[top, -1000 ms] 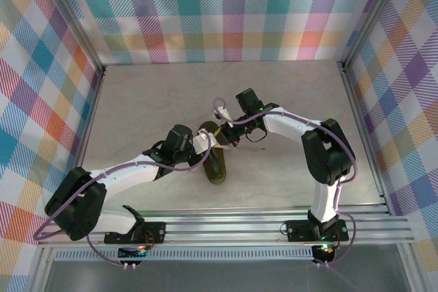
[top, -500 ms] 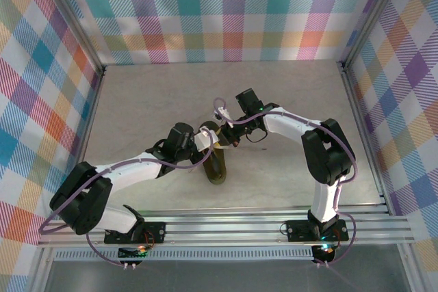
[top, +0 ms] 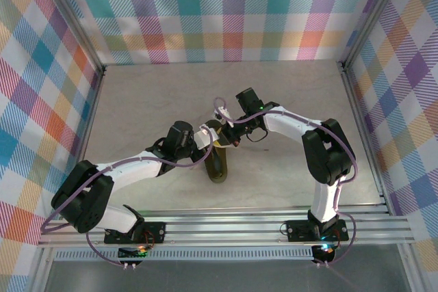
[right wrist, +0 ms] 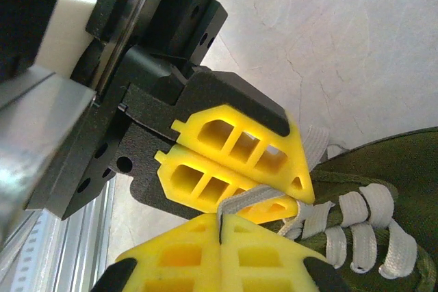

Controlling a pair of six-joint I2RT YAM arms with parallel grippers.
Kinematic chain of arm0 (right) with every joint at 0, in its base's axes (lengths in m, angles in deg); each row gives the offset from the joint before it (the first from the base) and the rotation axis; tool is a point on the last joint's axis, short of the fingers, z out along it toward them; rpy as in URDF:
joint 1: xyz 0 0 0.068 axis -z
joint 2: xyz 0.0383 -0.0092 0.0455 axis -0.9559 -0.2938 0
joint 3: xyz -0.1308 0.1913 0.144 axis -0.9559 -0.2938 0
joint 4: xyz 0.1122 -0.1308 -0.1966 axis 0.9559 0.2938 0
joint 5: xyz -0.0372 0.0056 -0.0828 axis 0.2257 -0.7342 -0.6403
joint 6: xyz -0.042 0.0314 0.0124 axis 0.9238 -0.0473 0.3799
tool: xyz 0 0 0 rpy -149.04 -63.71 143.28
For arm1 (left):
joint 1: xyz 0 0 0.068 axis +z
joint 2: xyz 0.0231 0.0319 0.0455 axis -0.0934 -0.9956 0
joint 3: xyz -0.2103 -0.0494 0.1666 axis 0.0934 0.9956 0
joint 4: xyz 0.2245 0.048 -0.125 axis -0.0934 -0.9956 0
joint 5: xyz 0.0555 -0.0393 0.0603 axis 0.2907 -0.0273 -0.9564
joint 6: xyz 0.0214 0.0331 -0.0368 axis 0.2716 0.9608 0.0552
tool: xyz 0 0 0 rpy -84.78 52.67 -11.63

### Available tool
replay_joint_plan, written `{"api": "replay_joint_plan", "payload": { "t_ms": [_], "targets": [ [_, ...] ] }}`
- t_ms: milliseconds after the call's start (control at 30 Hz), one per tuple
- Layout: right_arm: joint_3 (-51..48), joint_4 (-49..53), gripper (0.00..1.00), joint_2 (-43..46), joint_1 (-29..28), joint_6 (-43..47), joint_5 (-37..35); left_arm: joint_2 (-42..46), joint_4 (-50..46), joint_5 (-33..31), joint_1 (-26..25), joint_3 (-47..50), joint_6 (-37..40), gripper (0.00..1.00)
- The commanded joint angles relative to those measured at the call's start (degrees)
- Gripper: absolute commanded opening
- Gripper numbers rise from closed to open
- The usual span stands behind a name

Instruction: Tie the shoes

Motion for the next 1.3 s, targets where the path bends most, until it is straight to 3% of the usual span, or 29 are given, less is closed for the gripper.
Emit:
{"api": "replay_joint_plan", "payload": {
  "t_ms": [0,167,233,300,433,700,800,1267],
  "targets": [
    [1.55,1.63,0.00,-0.36,0.44,1.90,3.89,0.10,0.72,3.00,0.62,-1.13,0.17,0.05],
    [1.49,1.60,0.01,-0.27,0.44,1.08,4.97,-0.33,1.77,3.36,0.61,-0.66,-0.45,0.00],
    [1.28,1.94,0.10,-0.07,0.44,0.74,4.91,-0.30,3.72,2.79,0.53,0.11,-0.98,0.00],
    [1.03,2.15,0.26,0.21,0.64,-0.16,4.69,-0.13,5.89,1.90,0.59,1.07,-1.33,0.00],
    [0.63,2.29,0.38,1.07,2.88,-3.32,8.30,0.05,7.83,0.71,0.48,1.95,-1.01,0.00],
    [2.71,3.50,0.40,1.57,7.93,-6.92,10.89,0.13,9.80,0.57,0.53,3.49,0.42,0.00],
    [4.82,3.60,0.39,-1.15,7.99,-9.07,7.39,-0.05,11.10,0.83,0.53,4.05,0.61,0.00],
    [13.43,10.71,0.38,-11.91,5.09,-2.04,14.60,-0.39,11.08,1.27,0.53,3.89,1.25,0.00]
  ]
}}
